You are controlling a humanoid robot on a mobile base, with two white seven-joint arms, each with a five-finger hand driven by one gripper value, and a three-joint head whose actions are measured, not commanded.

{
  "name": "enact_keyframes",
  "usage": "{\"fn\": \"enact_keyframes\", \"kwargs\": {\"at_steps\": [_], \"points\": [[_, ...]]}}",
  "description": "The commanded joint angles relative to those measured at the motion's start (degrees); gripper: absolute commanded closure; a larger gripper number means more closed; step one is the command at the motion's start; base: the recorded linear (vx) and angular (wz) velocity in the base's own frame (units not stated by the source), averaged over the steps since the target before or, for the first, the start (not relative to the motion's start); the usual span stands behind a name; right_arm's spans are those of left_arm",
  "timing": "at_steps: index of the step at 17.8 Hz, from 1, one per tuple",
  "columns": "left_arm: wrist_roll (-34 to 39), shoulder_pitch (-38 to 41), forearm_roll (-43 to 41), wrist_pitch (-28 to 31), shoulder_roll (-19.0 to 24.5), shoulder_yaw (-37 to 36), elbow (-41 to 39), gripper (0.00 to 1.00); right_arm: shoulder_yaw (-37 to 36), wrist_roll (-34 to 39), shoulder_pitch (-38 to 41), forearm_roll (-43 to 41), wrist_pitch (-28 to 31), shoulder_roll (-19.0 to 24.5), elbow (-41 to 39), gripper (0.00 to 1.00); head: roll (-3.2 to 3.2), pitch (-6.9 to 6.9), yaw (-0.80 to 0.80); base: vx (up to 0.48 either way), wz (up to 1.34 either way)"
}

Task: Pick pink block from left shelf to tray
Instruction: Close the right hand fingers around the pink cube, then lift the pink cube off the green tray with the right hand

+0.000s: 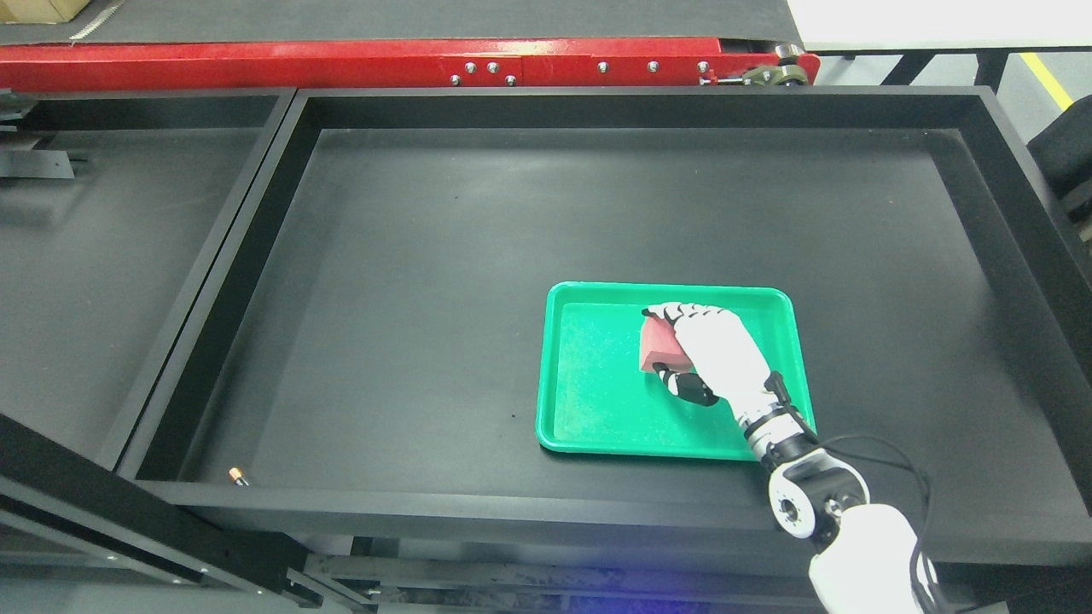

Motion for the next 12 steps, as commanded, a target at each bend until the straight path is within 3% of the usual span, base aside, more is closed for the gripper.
{"fn": "enact_keyframes", "kwargs": {"at_steps": [1,4,12], "points": [[0.0,-1.7,0.0,0.0,1.0,0.0,-1.0,0.0,-4.1,-28.0,3.4,-0.3,-2.4,-0.5,-9.0,0.97,0.0,0.0,0.0,0.007,-0.01],[0.0,-1.8,0.0,0.0,1.0,0.0,-1.0,0.0,-4.1,-34.5,4.8,-0.4,-2.5,-0.6,-10.1,0.97,0.0,0.0,0.0,-0.003,0.0],[0.0,-1.7,0.0,0.0,1.0,0.0,-1.0,0.0,-5.0,-34.7,7.3,-6.3,-4.8,-0.2,-12.6,0.96,0.0,0.0,0.0,-0.048,0.05]]}}
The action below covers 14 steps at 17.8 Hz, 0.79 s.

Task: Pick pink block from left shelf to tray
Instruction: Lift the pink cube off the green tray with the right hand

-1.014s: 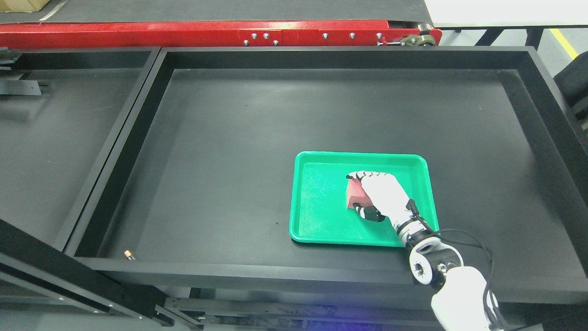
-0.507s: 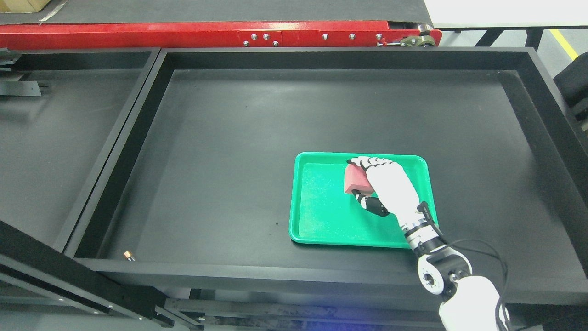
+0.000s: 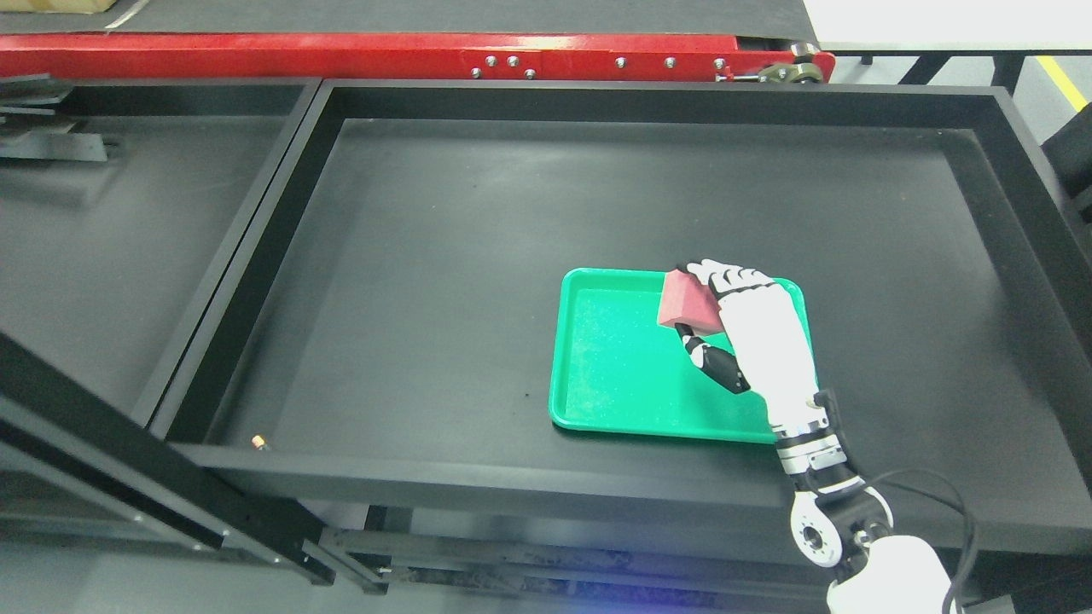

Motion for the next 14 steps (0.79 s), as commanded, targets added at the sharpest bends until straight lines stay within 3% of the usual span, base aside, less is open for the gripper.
{"fn": "enact_keyframes", "kwargs": {"at_steps": [1,9,14], "points": [[0.0,-1.7,0.0,0.0,1.0,0.0,-1.0,0.0,-2.7,-16.1,1.9,-4.4,-1.3,0.5,-5.2,0.96,0.0,0.0,0.0,-0.145,0.2],[0.0,-1.7,0.0,0.0,1.0,0.0,-1.0,0.0,-4.2,-15.5,4.2,-6.3,-0.6,0.8,-5.2,0.96,0.0,0.0,0.0,-0.157,0.33],[0.0,-1.7,0.0,0.0,1.0,0.0,-1.0,0.0,-4.1,-15.1,3.8,-7.3,3.4,2.0,-5.2,0.96,0.0,0.0,0.0,-0.171,0.67]]}}
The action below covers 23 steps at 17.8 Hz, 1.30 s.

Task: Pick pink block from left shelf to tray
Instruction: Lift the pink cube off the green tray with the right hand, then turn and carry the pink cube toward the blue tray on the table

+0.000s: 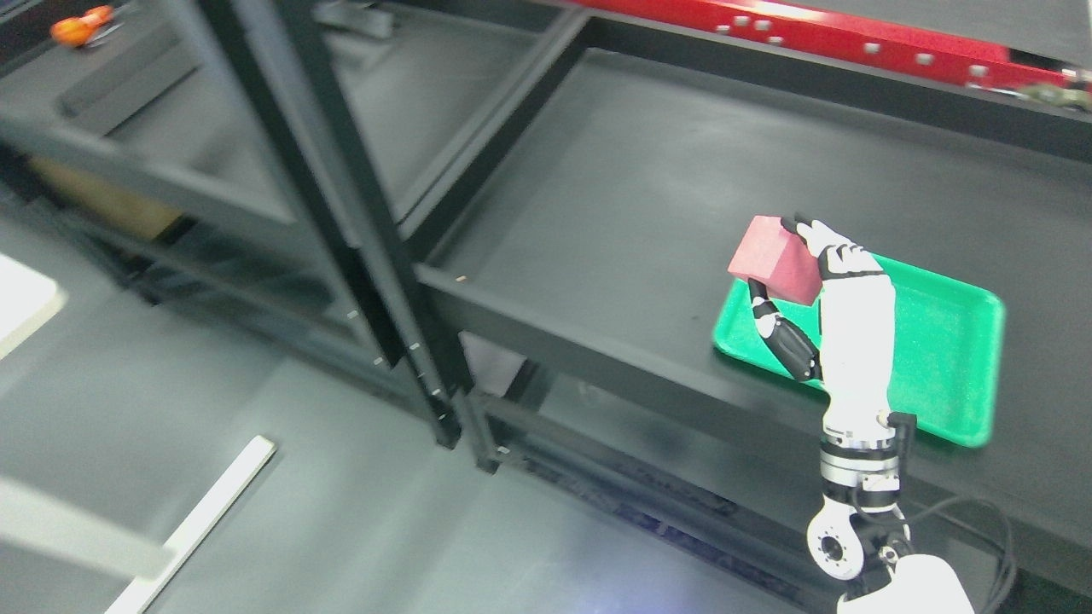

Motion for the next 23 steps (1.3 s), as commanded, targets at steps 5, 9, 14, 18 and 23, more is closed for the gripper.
{"fn": "enact_keyframes", "kwargs": {"at_steps": [5,9,14,18,23], "points": [[0.0,-1.7,0.0,0.0,1.0,0.0,-1.0,0.0,-1.1,-0.1,1.0,-1.1,2.5,1.5,-1.3,0.96,0.0,0.01,0.0,-0.204,0.81],[0.0,-1.7,0.0,0.0,1.0,0.0,-1.0,0.0,-0.3,-0.4,2.1,-1.2,1.9,2.4,-1.9,0.96,0.0,0.01,0.0,-0.216,0.87],[0.0,-1.7,0.0,0.0,1.0,0.0,-1.0,0.0,3.1,3.0,1.9,-1.2,0.2,2.2,-1.9,0.96,0.0,0.01,0.0,-0.164,0.88],[0.0,-1.7,0.0,0.0,1.0,0.0,-1.0,0.0,4.3,13.1,1.4,-1.2,0.2,2.8,-1.9,0.95,0.0,0.01,0.0,-0.097,0.75],[0.0,-1.8,0.0,0.0,1.0,0.0,-1.0,0.0,4.3,13.6,1.3,-1.2,0.6,2.8,-1.9,0.95,0.0,0.02,0.0,-0.017,0.51]]}}
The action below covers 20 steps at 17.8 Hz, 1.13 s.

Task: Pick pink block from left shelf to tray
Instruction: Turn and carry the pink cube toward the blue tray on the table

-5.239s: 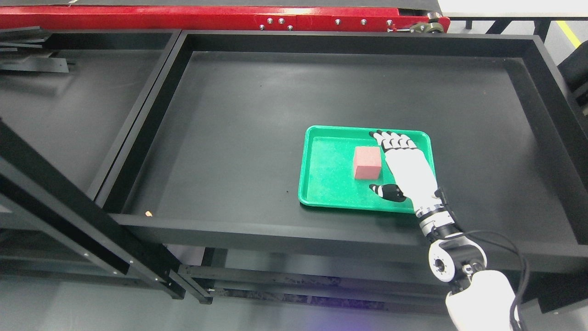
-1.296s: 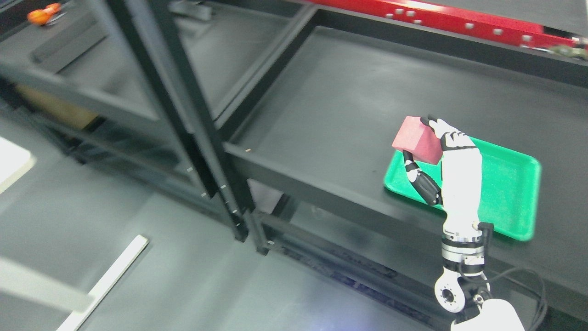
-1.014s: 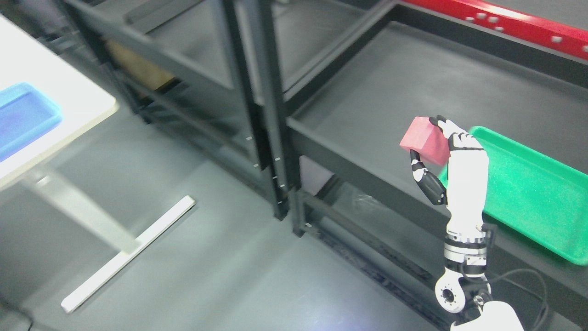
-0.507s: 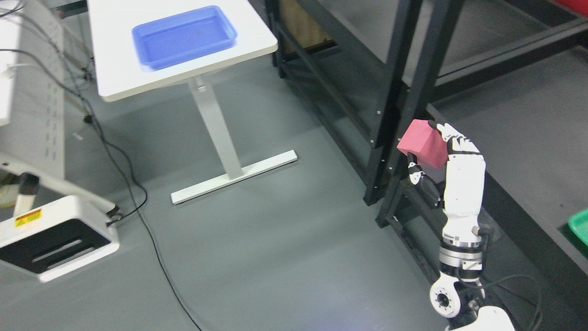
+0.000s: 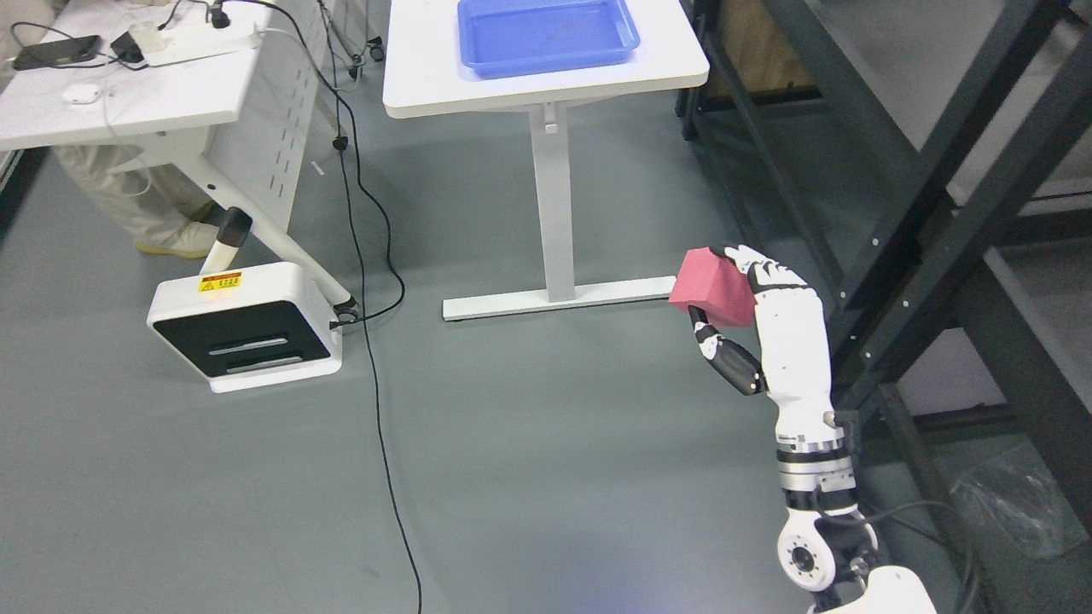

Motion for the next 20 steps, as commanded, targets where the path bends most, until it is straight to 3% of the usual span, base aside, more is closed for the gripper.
{"fn": "enact_keyframes", "kwargs": {"at_steps": [1,9,20], "points": [[0.0,-1.7,0.0,0.0,1.0,0.0,-1.0,0.0,1.8,1.1,-0.1,-0.1,0.7,-0.5,-0.2,0.95,0.0,0.0,0.0,0.046,0.37],[0.0,-1.7,0.0,0.0,1.0,0.0,-1.0,0.0,1.7,0.5,0.3,-5.1,7.7,-0.5,-0.2,0.94,0.0,0.0,0.0,0.096,0.36],[0.0,-1.7,0.0,0.0,1.0,0.0,-1.0,0.0,6.2,0.3,0.6,-4.3,3.9,-0.5,-0.2,0.93,0.0,0.0,0.0,0.242,0.1]]}}
